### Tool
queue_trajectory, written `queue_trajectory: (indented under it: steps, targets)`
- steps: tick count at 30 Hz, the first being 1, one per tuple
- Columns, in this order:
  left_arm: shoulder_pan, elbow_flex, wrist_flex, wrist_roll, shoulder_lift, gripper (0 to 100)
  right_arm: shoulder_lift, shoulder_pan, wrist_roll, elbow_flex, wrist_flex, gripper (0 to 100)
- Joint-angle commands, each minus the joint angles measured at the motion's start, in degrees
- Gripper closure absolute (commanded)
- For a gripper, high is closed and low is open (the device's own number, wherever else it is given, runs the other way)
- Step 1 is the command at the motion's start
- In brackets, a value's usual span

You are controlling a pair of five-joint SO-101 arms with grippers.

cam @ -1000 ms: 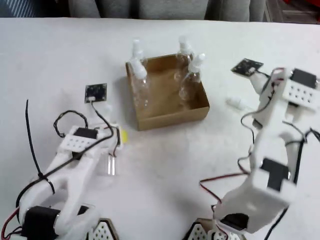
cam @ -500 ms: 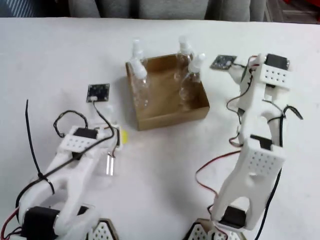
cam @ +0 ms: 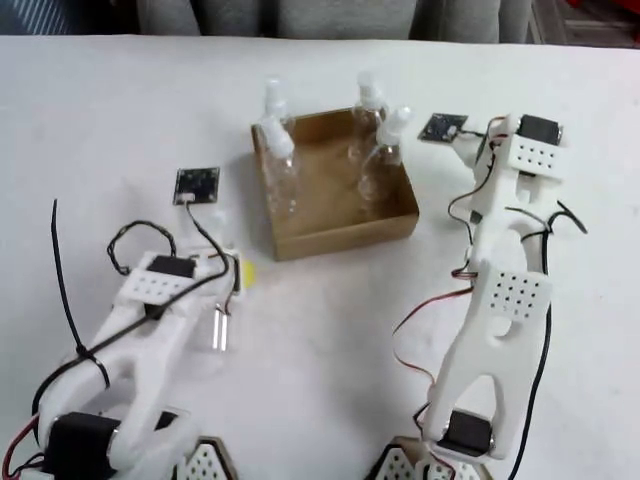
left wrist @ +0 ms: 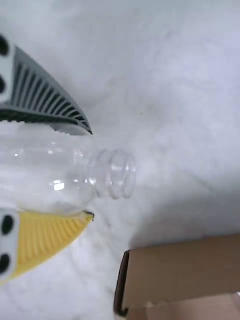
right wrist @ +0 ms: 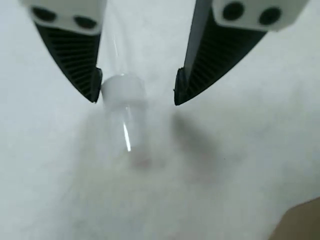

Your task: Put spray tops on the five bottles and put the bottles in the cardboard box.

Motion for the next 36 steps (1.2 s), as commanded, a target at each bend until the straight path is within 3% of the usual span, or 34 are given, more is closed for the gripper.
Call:
queue_trajectory:
  steps: [1,7,11,16,25,30,36]
  targets:
    - [-0.2,-0.3,-1.4,-0.6,-2.5,98,0.7,-0.3,2.5,-3.9,0.9,80.3]
    - [-0.2,-0.3,-1.4,-0.6,-2.5,98,1.7,-0.2,3.5,-4.0,0.0,82.2]
    - [-0.2,-0.3,-1.4,-0.6,-2.5,98,1.6,-0.2,3.5,-5.5,-1.9,98.1]
    - [-0.2,-0.3,-1.4,-0.6,-2.5,98,1.6,0.0,2.7,-11.4,2.1,98.1]
    - [-0.6,-0.4,-1.4,-0.3,-3.1,98,-6.0,4.5,-21.9,-13.6,2.5,98.1]
    - [-0.7,-0.2,-1.0,-0.3,-10.2,98,-18.9,7.4,-32.3,0.8,2.5,98.1]
    - [-0.2,4.9,-1.4,-0.6,-29.0,98,-36.4,7.1,-39.5,23.4,2.3,98.1]
